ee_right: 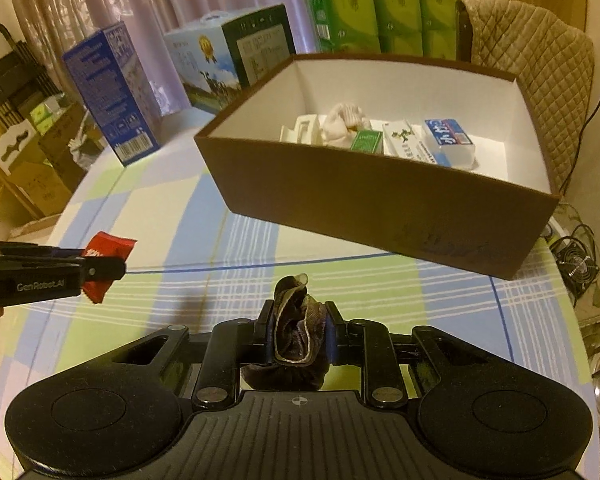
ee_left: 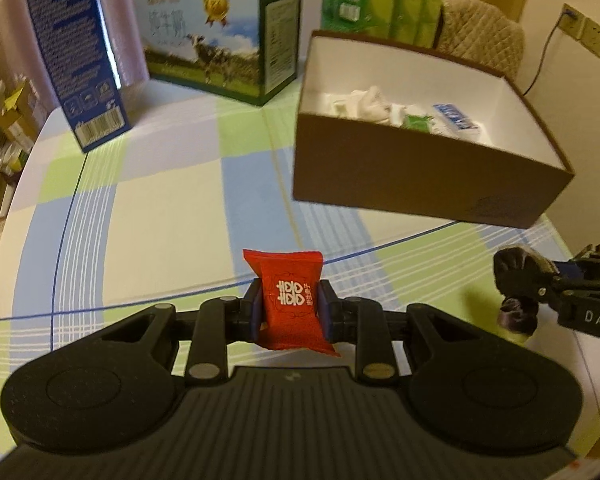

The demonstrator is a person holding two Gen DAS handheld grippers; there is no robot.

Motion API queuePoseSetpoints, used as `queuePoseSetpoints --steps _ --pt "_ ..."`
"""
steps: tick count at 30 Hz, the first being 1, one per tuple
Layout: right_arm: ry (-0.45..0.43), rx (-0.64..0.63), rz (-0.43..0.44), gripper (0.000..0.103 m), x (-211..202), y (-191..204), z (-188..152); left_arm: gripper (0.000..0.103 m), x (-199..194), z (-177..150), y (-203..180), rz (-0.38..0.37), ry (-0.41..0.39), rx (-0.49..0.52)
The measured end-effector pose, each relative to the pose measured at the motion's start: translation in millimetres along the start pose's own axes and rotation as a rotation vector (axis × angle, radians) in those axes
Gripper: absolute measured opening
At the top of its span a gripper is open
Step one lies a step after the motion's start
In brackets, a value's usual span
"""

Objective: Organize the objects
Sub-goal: 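Carry the red candy and scrunchie with both tools over the brown box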

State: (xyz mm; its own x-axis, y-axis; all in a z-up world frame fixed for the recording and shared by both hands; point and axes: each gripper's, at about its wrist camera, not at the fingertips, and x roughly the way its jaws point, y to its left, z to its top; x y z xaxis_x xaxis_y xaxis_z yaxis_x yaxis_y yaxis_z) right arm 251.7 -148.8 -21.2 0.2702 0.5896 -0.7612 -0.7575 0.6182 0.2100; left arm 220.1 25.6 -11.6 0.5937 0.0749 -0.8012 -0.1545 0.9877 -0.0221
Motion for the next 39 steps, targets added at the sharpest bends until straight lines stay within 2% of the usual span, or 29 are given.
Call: queuePoseSetpoints --steps 9,19,39 --pt "-0.06 0.012 -0.008 0.02 -30.3 -9.5 7.1 0.023 -22.1 16.6 -36.1 -0.058 -0.057 0.055" --pt "-0.125 0.017 -0.01 0.02 -53.2 -31.7 29.5 0.023 -25.1 48.4 -77.6 -0.104 -0.108 0.112" --pt "-0.189 -0.002 0.006 0.02 -54.3 -73.0 80.1 0.023 -1.0 95.0 -116.8 -0.093 -0.13 0.138"
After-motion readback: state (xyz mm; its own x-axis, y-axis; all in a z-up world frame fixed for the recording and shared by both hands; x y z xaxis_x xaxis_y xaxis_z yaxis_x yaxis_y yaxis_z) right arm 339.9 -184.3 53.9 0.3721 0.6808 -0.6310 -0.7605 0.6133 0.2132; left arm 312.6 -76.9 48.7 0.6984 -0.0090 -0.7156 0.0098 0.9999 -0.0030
